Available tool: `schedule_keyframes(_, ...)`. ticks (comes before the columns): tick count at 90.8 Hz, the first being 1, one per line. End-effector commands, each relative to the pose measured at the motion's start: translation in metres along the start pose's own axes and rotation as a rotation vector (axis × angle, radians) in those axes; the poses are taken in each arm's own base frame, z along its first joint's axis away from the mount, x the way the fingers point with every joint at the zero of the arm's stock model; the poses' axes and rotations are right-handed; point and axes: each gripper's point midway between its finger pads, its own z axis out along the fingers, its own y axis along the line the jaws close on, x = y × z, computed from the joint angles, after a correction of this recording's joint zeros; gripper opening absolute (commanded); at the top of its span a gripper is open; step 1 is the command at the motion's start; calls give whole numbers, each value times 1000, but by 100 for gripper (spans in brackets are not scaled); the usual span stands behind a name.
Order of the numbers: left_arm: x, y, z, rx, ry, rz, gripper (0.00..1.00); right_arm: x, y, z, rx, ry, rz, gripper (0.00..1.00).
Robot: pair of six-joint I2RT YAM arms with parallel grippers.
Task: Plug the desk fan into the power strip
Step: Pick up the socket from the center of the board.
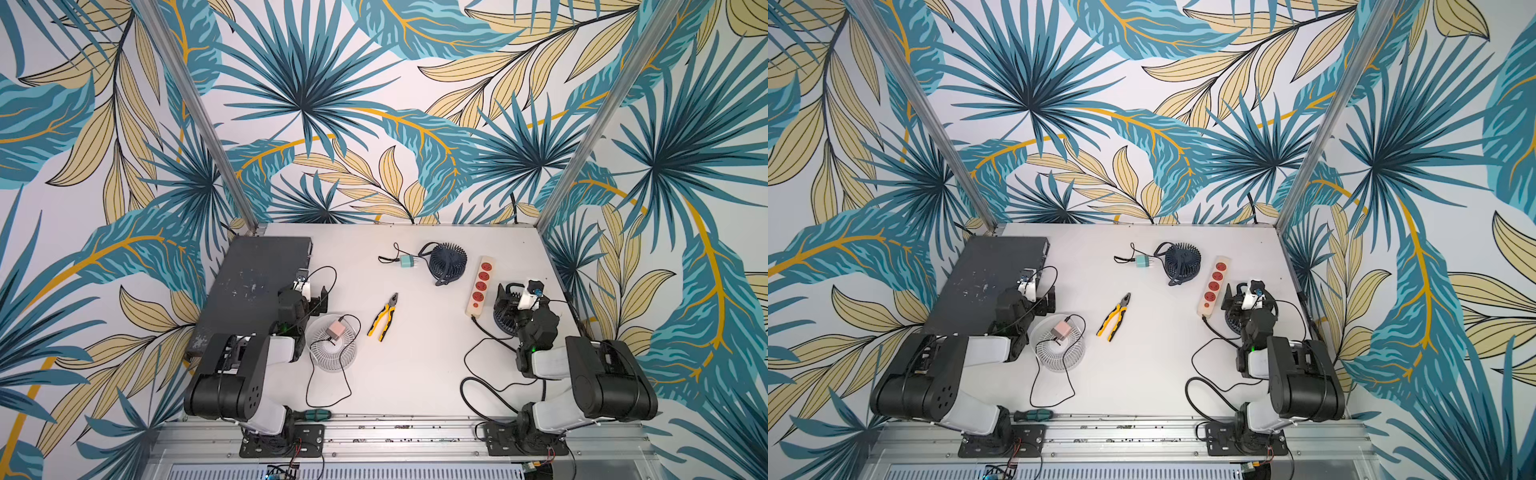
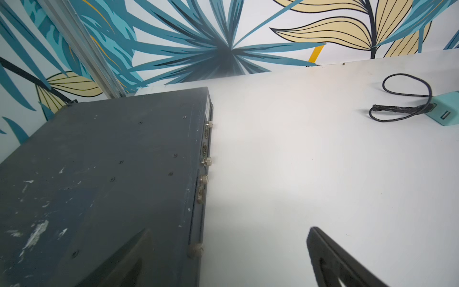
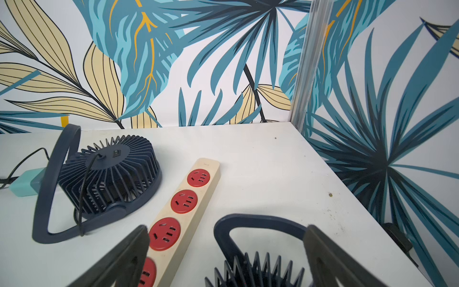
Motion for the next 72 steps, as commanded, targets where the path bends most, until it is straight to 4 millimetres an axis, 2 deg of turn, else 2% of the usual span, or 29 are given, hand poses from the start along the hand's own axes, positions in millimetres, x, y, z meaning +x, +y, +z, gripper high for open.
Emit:
schedule_keyframes(1, -12, 1, 1, 3, -34, 3, 100, -8, 1, -1, -6, -32, -8, 100)
schedule_keyframes(23, -16, 3, 0, -3, -28, -3, 100, -13, -4, -3, 23, -47, 3, 100)
schedule_keyframes(28, -26, 2, -2, 2, 27, -4, 100, -22, -8, -6, 49, -56, 13, 100)
schedule_keyframes(30, -36, 4, -3, -1, 56, -20, 100, -26, -11, -7, 62, -48, 21, 100)
schedule_keyframes(36, -51, 5, -9, -5, 170, -47, 100, -33, -25, -10, 149, -3, 115, 99)
schedule_keyframes(39, -60, 3, -14, 1, 170, -47, 100, -33, -33, -14, 199, 28, 199, 100)
schedule_keyframes(44, -79, -3, -29, 12, 107, -55, 100, -35, -34, -22, 212, 67, 267, 100)
schedule_keyframes(50, -99, -13, -51, 48, 45, -86, 100, -40, -19, -34, 127, 91, 333, 99)
schedule_keyframes(58, -110, -33, -78, 130, 62, -105, 100, -46, 10, -45, -32, 131, 393, 100)
schedule_keyframes(65, -113, -52, -101, 208, 92, -107, 100, -37, 26, -48, -77, 253, 433, 98)
schedule_keyframes(72, -111, -66, -121, 274, 122, -99, 100, -17, 39, -49, -67, 435, 416, 95)
